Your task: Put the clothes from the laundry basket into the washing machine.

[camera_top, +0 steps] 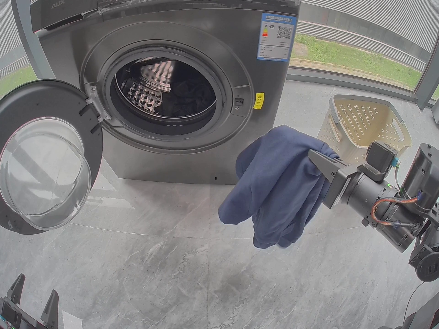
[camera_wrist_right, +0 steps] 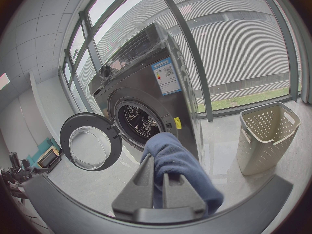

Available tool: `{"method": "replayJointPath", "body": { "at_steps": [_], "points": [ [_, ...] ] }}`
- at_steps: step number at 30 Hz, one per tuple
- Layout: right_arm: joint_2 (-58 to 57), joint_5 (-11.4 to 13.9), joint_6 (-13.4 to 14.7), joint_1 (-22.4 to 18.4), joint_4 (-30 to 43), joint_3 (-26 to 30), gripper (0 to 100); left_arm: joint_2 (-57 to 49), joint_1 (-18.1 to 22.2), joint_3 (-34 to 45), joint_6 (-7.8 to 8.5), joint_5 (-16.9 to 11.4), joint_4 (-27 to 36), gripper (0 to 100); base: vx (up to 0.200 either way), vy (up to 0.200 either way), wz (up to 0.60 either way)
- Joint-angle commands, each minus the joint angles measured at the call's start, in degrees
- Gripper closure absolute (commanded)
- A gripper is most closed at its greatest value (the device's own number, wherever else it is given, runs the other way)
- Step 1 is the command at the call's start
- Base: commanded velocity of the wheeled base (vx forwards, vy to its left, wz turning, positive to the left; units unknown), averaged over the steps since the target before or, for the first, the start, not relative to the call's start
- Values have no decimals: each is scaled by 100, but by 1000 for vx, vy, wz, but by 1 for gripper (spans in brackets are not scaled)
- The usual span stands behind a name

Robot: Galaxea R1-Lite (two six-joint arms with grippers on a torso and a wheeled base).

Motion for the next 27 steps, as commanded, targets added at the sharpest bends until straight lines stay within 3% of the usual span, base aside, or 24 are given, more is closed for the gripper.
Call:
{"method": "replayJointPath", "body": {
  "at_steps": [1,8,23,27],
  "points": [
    [8,-1,8,8,-4,1,100,-96,2,92,-1,2,1,0,0,200,0],
    [26,7,8,8,-4,-8,100,-96,2,92,-1,-7,1,0,0,200,0],
    [26,7,8,-10,-13,-35,100,-96,2,92,7,2,1,0,0,0,0],
    [35,7,8,-10,-13,-26,100,-96,2,92,-1,2,1,0,0,200,0]
  ]
}}
